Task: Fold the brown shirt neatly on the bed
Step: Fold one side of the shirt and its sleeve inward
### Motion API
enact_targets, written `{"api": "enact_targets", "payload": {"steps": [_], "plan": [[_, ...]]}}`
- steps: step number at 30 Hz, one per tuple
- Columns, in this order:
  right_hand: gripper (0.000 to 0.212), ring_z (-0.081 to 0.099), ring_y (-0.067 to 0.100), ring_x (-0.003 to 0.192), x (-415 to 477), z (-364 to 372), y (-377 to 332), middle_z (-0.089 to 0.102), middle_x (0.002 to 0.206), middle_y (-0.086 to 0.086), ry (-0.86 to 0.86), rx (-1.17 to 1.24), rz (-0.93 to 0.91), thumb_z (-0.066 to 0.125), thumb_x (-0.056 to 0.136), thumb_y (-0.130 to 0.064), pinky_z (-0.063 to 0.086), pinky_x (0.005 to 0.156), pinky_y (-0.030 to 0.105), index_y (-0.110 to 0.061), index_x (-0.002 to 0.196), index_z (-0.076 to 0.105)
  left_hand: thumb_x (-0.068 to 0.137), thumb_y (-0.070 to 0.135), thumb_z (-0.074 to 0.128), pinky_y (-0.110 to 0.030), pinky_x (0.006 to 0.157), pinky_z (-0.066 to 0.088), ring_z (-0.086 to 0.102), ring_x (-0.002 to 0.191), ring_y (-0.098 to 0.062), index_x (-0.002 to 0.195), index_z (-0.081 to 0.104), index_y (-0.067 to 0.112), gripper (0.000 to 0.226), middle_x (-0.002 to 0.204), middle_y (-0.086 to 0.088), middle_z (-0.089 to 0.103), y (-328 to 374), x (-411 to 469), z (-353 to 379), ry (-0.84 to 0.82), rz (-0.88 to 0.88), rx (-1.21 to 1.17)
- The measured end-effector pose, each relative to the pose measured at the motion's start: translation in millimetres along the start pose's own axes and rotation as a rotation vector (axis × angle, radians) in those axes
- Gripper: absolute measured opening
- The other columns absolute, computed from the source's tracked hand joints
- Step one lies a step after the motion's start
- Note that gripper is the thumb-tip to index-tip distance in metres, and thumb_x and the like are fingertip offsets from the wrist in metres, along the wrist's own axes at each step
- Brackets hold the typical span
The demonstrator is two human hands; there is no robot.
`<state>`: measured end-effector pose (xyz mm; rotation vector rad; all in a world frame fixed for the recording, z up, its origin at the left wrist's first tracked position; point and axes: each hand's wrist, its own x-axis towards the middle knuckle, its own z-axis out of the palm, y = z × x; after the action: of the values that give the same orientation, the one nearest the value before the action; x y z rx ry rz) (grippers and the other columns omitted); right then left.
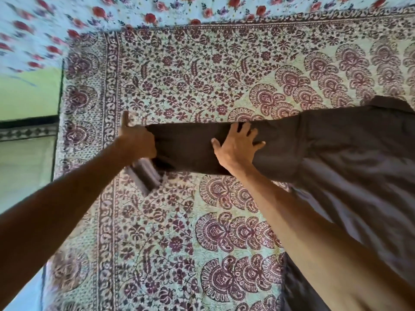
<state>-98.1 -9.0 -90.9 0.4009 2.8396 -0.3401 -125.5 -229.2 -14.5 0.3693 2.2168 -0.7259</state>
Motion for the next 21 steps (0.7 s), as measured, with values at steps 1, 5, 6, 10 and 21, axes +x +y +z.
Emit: {"api": "enact_targets", "payload": {"steps": [1,5,6,10,21], "plan": [[0.077,0.023,0.046,0.137,-1.3,0.3,-8.6,0.025,0.151,0.020,-0.024,0.012,0.040,0.059,0.083,-0.056,0.021,0.102,0.075,-0.012,0.140,0.035,0.094,0.046,0.039,-0.068,0.111,-0.007,0.053,0.122,-0.019,0.078,0.063,0.024,0.037,0.105,0.005,0.068,-13.3,1.0,6.9,-0.025,-0.058,-0.051],[0.070,0.026,0.046,0.138,-9.1,1.8,-36.4,0.030,0.149,0.023,-0.027,-0.038,0.077,0.064,0.082,-0.036,0.015,0.109,0.069,-0.009,0.140,0.036,0.094,0.056,0.035,-0.066,0.112,-0.006,0.048,0.129,-0.022,0.113,0.066,0.024,0.049,0.126,0.003,0.063,-31.4,0.4,36.3,-0.022,-0.173,-0.093],[0.069,0.031,0.043,0.135,-12.4,3.0,-42.2,0.035,0.146,0.022,-0.015,-0.059,0.018,0.067,0.080,-0.034,0.019,0.110,0.067,-0.010,0.138,0.039,0.094,0.056,0.037,-0.065,0.113,-0.004,0.050,0.127,-0.022,0.112,0.066,0.024,0.047,0.125,0.002,0.063,-28.8,-2.0,40.9,0.044,-0.184,-0.113],[0.061,0.022,0.041,0.141,-28.5,18.5,-64.6,0.026,0.153,0.018,-0.038,-0.008,-0.233,0.056,0.088,-0.047,0.021,0.110,0.067,-0.018,0.139,0.040,0.093,0.046,0.046,-0.058,0.112,0.023,0.050,0.122,-0.027,0.122,0.055,0.014,0.044,0.128,-0.008,0.058,-12.2,-1.2,64.2,0.403,-0.290,-0.318],[0.055,0.019,0.028,0.147,-32.1,33.7,-32.4,0.027,0.157,0.008,0.050,0.221,-0.299,0.035,0.097,-0.051,0.014,0.119,0.054,-0.022,0.144,0.039,0.082,0.017,0.057,-0.051,0.104,0.035,0.042,0.119,-0.030,0.128,0.046,0.015,0.048,0.131,-0.012,0.043,38.4,-9.1,80.1,0.603,-0.508,-0.889]]}}
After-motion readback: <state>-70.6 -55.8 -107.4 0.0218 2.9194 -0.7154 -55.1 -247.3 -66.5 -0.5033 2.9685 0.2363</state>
